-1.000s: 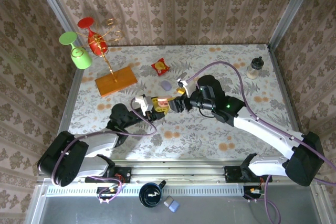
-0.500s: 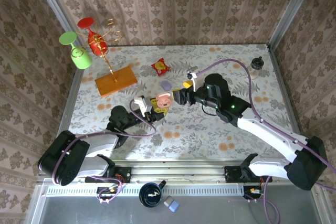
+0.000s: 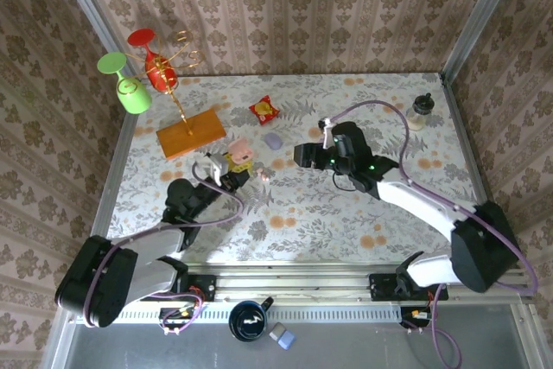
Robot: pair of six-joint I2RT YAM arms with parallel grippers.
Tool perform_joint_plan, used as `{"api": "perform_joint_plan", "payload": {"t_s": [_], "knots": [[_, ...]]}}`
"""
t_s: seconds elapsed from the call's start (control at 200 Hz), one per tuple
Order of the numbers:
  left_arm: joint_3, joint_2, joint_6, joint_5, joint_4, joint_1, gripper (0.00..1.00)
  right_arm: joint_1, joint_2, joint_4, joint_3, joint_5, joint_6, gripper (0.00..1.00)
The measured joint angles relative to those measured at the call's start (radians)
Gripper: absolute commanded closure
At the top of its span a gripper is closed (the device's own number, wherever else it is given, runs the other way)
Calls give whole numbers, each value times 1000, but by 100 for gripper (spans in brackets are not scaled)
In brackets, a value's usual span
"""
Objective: Insert wireless bluetooth earbuds into charging case
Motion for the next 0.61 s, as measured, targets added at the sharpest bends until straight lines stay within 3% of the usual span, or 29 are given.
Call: {"api": "perform_joint_plan", "payload": {"t_s": [0.31, 0.605], "knots": [[-5, -146, -13, -182, -232, 113, 71, 155, 276, -215, 249, 173, -123, 31], [14, -128, -77, -169, -307, 346, 71, 291, 510, -409, 502, 416, -235, 30]]}}
